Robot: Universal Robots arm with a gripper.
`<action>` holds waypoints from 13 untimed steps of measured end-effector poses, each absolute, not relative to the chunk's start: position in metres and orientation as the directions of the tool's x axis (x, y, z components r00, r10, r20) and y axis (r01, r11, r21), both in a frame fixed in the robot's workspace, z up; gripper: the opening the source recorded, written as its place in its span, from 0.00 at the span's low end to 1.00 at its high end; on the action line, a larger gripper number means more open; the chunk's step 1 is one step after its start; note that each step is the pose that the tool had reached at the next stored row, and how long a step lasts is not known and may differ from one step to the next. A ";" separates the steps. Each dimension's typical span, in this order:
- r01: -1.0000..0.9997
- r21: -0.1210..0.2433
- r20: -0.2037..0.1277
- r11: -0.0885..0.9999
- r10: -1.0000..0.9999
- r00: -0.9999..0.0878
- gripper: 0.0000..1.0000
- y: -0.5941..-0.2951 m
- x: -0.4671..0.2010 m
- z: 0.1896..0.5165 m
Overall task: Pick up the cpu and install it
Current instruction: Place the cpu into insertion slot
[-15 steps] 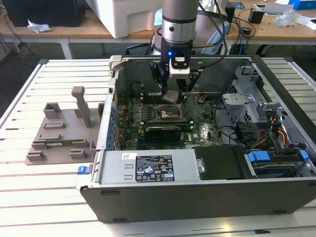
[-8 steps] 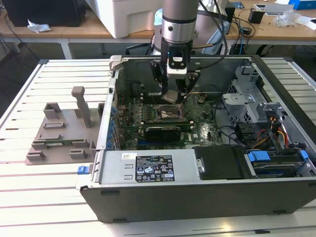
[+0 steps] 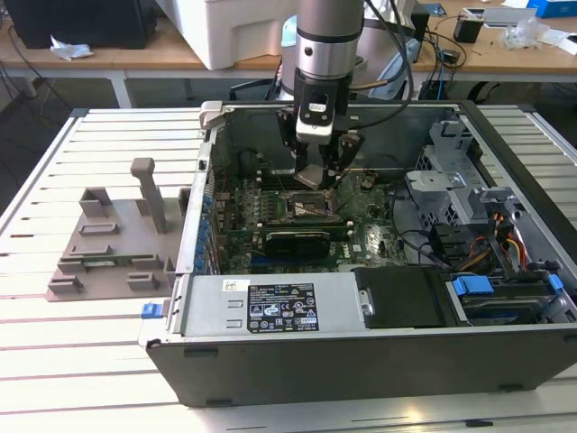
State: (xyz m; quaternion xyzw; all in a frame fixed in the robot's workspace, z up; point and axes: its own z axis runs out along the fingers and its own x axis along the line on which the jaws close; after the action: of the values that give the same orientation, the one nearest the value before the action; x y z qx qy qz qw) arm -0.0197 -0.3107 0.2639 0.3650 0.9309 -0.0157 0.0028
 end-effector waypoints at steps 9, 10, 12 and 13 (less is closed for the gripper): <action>0.748 -0.027 -0.017 0.663 0.748 -0.663 0.55 -0.311 -0.020 0.264; 0.753 -0.027 -0.017 0.657 0.753 -0.658 0.55 -0.311 -0.020 0.264; 0.766 -0.027 -0.017 0.642 0.766 -0.642 0.55 -0.311 -0.020 0.264; 0.771 -0.027 -0.017 0.636 0.771 -0.637 0.55 -0.311 -0.020 0.264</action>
State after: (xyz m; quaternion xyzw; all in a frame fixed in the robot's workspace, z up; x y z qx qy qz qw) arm -0.0197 -0.3107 0.2640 0.4260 0.9046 -0.0159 0.0018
